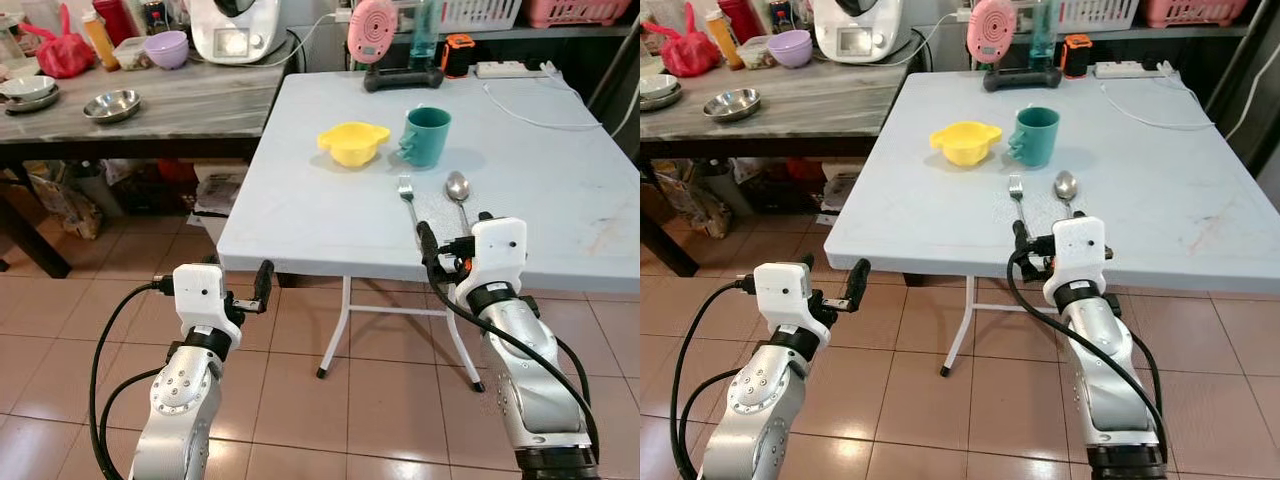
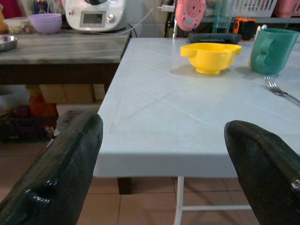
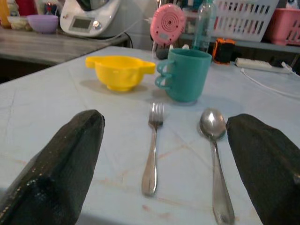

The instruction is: Setting the table

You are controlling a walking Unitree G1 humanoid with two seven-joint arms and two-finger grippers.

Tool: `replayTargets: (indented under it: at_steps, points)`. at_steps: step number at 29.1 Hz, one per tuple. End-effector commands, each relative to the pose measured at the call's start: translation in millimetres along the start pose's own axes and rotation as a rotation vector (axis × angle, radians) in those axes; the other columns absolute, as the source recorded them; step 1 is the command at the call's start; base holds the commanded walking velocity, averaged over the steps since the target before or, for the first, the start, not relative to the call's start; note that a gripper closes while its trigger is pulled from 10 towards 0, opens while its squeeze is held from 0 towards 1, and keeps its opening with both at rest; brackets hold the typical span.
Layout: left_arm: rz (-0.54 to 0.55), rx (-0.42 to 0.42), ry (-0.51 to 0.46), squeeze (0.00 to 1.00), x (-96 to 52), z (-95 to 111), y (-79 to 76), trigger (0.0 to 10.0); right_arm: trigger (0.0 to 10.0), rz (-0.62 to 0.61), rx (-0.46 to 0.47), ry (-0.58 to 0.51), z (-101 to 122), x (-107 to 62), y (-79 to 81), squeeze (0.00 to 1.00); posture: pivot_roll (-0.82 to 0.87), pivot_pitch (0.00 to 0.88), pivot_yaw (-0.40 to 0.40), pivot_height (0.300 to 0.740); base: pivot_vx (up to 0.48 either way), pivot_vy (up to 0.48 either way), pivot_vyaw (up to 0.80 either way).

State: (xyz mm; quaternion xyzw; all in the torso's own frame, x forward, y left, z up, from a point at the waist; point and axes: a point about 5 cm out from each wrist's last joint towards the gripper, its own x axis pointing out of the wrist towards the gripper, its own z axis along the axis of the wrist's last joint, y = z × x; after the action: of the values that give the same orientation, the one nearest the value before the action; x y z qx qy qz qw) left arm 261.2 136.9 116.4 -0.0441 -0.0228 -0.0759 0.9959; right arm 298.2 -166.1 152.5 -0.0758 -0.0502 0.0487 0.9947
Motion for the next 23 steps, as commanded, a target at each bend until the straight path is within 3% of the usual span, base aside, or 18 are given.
replayTargets:
  at_steps: [1,7,23]
  points:
    - [-0.016,0.005,-0.011,0.00,1.0,2.9,1.1,10.0,10.0,0.002,-0.002,-0.014,3.1,-0.4,-0.5,0.00,-0.12,0.061,0.090,0.740,0.307,0.000,0.00]
    - [-0.032,-0.001,-0.001,0.00,-2.2,-0.6,-2.6,10.0,10.0,0.005,-0.005,-0.008,1.4,-1.5,-1.1,0.00,-0.12,0.063,0.086,0.740,0.326,0.000,0.00]
    - [-0.055,-0.012,0.011,0.00,-4.0,-3.2,-6.5,10.0,10.0,0.039,0.004,0.000,-0.1,-3.6,4.0,0.00,-0.11,0.065,0.081,0.740,0.480,0.000,0.00]
